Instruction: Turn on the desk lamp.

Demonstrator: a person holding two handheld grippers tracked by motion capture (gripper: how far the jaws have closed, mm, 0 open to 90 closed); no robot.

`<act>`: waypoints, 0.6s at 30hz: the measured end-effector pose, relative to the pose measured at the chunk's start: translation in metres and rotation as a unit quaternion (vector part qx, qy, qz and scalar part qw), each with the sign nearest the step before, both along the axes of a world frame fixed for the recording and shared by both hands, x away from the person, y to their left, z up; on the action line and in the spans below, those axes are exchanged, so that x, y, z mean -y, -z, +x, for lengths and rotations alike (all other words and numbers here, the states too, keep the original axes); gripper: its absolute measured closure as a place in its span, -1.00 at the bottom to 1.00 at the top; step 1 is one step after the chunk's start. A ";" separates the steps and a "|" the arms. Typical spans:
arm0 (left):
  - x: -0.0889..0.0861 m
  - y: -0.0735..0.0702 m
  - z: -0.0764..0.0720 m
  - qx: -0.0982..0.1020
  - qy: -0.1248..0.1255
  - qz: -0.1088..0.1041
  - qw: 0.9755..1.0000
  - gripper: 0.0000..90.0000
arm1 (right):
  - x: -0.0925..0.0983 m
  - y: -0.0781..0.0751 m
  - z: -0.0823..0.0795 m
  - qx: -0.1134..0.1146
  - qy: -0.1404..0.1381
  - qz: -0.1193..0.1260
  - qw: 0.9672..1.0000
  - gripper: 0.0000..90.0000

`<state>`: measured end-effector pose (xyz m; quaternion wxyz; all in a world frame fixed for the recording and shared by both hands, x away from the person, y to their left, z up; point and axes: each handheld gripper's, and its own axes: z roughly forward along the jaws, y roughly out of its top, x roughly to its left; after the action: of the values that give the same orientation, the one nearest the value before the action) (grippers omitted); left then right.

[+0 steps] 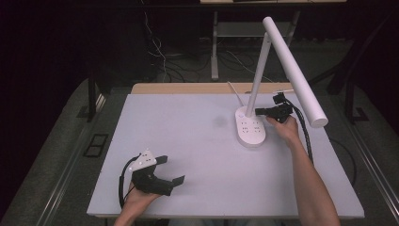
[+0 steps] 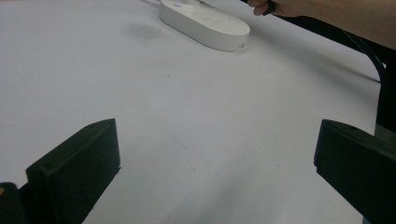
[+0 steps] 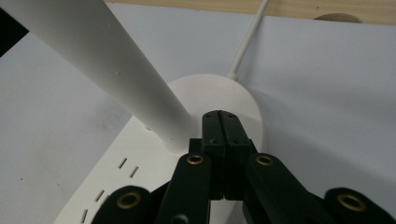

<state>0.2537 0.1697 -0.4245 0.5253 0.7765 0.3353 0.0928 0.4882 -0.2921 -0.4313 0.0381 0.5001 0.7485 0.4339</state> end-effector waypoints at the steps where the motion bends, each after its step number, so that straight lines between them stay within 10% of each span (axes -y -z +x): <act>1: 0.000 0.000 0.000 0.000 -0.001 0.000 1.000 -1.00 | -0.001 0.001 0.000 -0.001 0.000 -0.001 1.000 0.99; 18: 0.000 -0.001 -0.001 0.001 0.000 -0.002 1.000 -1.00 | -0.010 0.002 -0.003 0.015 0.004 -0.022 1.000 1.00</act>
<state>0.2529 0.1700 -0.4240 0.5270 0.7755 0.3349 0.0928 0.4848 -0.2823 -0.4330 0.0622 0.4954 0.7554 0.4244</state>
